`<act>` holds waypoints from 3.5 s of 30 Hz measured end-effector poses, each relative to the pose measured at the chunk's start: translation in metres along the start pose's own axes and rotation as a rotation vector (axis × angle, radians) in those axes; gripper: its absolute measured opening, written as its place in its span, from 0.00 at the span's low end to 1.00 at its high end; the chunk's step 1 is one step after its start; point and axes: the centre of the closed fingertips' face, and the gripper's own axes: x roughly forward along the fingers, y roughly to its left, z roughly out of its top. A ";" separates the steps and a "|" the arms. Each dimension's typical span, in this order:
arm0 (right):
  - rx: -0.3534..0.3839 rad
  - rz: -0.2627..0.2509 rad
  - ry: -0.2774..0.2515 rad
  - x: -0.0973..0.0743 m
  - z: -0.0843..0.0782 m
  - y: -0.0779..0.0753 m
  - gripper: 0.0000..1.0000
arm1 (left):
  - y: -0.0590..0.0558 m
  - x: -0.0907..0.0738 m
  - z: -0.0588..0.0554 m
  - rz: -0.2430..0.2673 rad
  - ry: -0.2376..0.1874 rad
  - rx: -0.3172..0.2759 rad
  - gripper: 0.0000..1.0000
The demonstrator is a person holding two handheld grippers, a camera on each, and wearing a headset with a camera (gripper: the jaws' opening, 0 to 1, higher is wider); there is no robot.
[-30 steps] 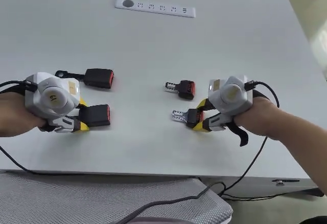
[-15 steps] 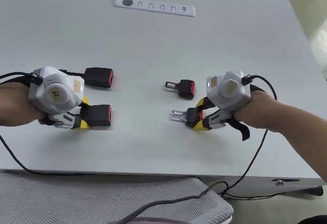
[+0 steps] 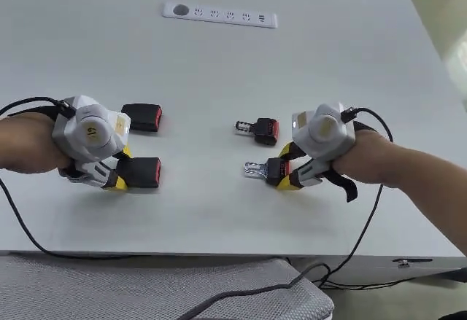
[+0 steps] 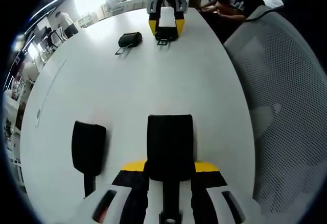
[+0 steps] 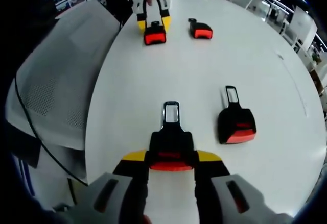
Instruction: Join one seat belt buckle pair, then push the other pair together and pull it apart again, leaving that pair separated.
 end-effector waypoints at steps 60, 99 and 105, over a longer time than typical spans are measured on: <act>-0.075 -0.017 -0.146 0.076 0.148 0.026 0.34 | 0.001 0.003 -0.005 0.010 0.010 -0.006 0.32; -0.098 -0.004 -0.181 0.085 0.168 0.026 0.31 | 0.006 0.013 -0.009 -0.014 0.018 0.048 0.31; -0.092 -0.008 -0.176 0.085 0.167 0.026 0.31 | 0.005 0.012 -0.008 -0.017 0.033 0.059 0.31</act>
